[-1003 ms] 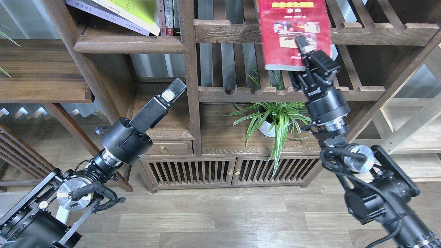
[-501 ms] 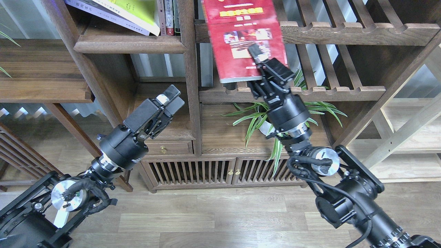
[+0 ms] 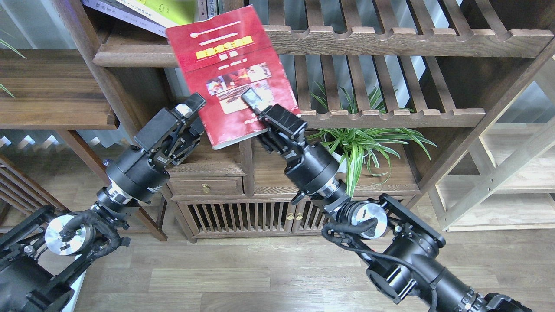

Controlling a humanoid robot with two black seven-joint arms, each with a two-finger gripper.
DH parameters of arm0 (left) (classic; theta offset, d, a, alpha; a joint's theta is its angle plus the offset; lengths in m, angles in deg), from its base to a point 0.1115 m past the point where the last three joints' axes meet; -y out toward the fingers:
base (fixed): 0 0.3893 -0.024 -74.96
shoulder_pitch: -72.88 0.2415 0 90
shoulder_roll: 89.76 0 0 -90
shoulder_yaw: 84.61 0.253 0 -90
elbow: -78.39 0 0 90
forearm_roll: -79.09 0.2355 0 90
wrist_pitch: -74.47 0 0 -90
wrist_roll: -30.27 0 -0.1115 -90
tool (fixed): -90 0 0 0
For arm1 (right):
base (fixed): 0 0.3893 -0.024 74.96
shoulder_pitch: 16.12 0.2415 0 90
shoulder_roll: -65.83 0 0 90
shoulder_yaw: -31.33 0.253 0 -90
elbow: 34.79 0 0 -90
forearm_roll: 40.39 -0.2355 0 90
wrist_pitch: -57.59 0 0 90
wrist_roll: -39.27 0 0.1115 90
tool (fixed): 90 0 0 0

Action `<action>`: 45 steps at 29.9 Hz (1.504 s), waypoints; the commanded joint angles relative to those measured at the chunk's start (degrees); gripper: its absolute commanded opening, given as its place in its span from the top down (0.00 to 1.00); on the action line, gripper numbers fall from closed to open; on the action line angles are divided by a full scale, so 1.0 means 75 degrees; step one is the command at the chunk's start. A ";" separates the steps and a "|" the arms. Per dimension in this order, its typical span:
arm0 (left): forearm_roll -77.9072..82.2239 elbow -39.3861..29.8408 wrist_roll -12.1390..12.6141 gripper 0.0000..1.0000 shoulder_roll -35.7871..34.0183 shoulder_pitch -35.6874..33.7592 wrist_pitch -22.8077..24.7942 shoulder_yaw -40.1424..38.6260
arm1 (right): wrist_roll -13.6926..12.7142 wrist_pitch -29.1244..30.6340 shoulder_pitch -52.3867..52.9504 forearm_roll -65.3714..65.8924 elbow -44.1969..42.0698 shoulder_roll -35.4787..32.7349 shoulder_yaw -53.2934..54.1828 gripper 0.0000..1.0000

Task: Organize books on shelf
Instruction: 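Grasp the red book's edge with the left gripper beside the right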

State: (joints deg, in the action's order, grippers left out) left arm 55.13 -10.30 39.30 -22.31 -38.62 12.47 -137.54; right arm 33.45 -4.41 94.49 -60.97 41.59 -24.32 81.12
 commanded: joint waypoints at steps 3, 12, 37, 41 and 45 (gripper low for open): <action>-0.0577 -0.0115 0.0623 0.14 -0.0450 -0.0051 0.0000 0.0025 | -0.0021 0.0000 -0.0076 0.0143 -0.0012 0.0020 -0.0380 0.97; -0.1165 -0.0209 0.1081 0.19 -0.0720 -0.0109 0.0000 0.0014 | -0.0419 0.0000 -0.0661 0.0424 -0.0071 0.0020 -0.0545 0.96; -0.1165 -0.0045 0.1304 1.00 -0.0790 -0.0145 0.0000 0.0694 | -0.0431 0.0000 -0.0744 0.0518 -0.0141 0.0020 -0.0440 0.93; -0.1165 -0.0045 0.1304 1.00 -0.0790 -0.0145 0.0000 0.0635 | -0.0431 0.0000 -0.0767 0.0542 -0.0188 0.0020 -0.0405 0.83; -0.1165 -0.0033 0.1292 1.00 -0.0814 -0.0145 0.0000 0.0576 | -0.0419 0.0000 -0.0756 0.0752 -0.0246 0.0020 -0.0101 0.51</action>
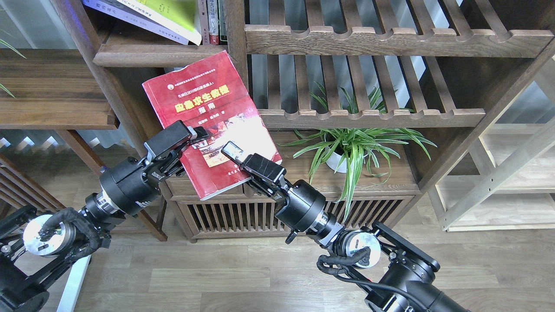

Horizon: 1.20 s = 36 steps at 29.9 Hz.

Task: Organize books on shelf
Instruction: 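Grasp the red book's edge with the left gripper beside the right, then lift the red book with the left gripper up onto the top shelf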

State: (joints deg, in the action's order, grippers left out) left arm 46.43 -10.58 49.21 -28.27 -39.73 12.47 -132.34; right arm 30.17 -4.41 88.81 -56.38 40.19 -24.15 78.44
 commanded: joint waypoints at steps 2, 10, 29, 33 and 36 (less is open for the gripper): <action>0.0007 0.0062 -0.0030 1.00 -0.0066 0.0003 0.0000 -0.0128 | 0.0019 0.0000 0.0002 0.0258 -0.0071 -0.0003 0.0609 0.40; 0.0007 0.0203 -0.0030 1.00 -0.0101 0.0003 0.0000 -0.0163 | 0.0065 0.0000 0.0026 0.0422 -0.0083 -0.0003 0.0868 0.21; 0.1199 -0.0359 -0.0135 1.00 -0.1378 0.0003 0.0000 -0.1497 | 0.0089 0.0000 -0.0021 0.0667 -0.1231 -0.0003 0.2274 0.16; 0.2115 -0.0418 -0.0158 1.00 -0.1390 0.0003 0.0000 -0.2423 | 0.0054 0.0000 -0.0243 0.1183 -0.1407 -0.0003 0.2262 0.16; 0.2654 -0.0605 -0.0170 1.00 -0.1355 0.0003 0.0000 -0.3115 | 0.0042 0.0000 -0.0384 0.1593 -0.1501 -0.0003 0.2250 0.16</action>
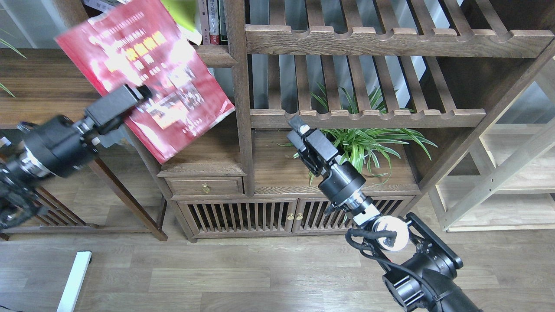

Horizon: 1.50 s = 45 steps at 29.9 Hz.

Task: Organize books on shelf
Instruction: 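Lift the red book with the left gripper up onto the top shelf, then push the red book into the top shelf with the left gripper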

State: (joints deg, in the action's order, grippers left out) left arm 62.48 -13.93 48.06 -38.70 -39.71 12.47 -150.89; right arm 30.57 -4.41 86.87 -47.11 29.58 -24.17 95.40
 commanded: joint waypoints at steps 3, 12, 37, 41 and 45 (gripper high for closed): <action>0.0853 -0.0252 -0.0017 1.00 0.0106 0.0000 0.0000 -0.1182 | -0.0023 0.0000 -0.0196 0.0568 -0.0110 0.0000 -0.0011 0.16; 0.2574 -0.0381 -0.0052 1.00 0.1088 -0.0456 0.0000 -0.2307 | -0.0035 0.0000 -0.0254 0.0686 -0.0110 0.0000 -0.0093 0.16; 0.5399 -0.0265 -0.0650 1.00 0.2929 -0.2131 -0.3790 -0.2344 | -0.0046 0.0000 -0.0348 0.1096 -0.0087 0.0000 -0.0328 0.16; 0.5788 0.0110 -0.0662 1.00 0.3130 -0.2577 -0.3920 -0.2028 | -0.0046 0.0000 -0.0383 0.1178 -0.0075 0.0000 -0.0328 0.16; 0.6034 0.0368 -0.0662 1.00 0.3142 -0.2965 -0.4026 -0.1805 | -0.0046 0.0000 -0.0453 0.1225 -0.0051 0.0000 -0.0339 0.16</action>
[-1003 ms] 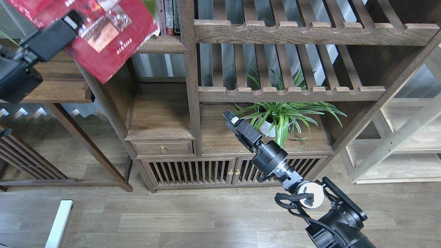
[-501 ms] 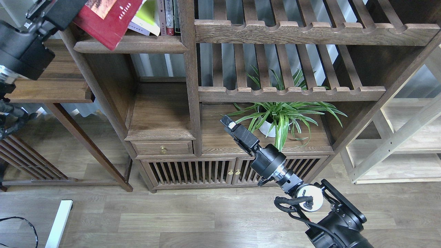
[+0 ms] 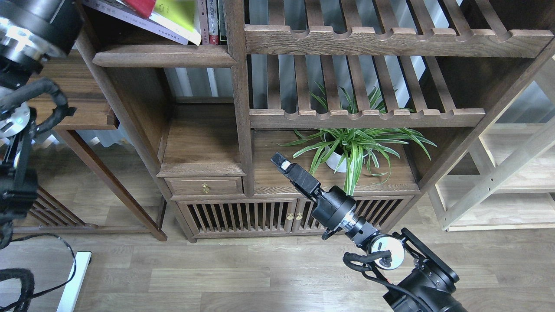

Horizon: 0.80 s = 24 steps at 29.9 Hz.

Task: Organize books on shelf
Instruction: 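Push the red book into the top shelf with the left gripper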

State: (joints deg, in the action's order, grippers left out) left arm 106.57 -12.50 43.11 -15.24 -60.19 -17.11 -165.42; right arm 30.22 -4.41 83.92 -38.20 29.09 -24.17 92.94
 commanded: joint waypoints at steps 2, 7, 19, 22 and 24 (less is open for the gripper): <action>0.0285 0.0330 -0.0024 1.00 0.0012 -0.0398 -0.0222 0.0180 | 0.0000 0.0000 -0.0118 0.0049 0.0014 0.0000 -0.0012 0.16; 0.0344 0.0425 -0.0095 1.00 -0.0069 -0.0680 -0.0316 0.0251 | 0.0000 0.0000 -0.0189 0.0084 0.0037 0.0000 -0.0105 0.16; 0.0368 0.0950 -0.0340 1.00 -0.0210 -0.0679 -0.0456 0.0215 | 0.0000 0.0000 -0.0247 0.0095 0.0037 0.0000 -0.0164 0.16; 0.0356 0.1524 -0.0551 1.00 -0.0128 -0.0784 -0.0433 0.0309 | 0.0000 0.0000 -0.0294 0.0154 0.0049 0.0000 -0.0176 0.16; 0.0356 0.1794 -0.0598 1.00 -0.0116 -0.0925 -0.0410 0.0461 | 0.0000 0.0000 -0.0295 0.0166 0.0061 0.0000 -0.0164 0.16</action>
State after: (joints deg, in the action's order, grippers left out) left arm 109.30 -2.11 39.40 -16.35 -65.91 -20.44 -163.26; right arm 30.21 -4.41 81.81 -37.16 29.40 -24.18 91.65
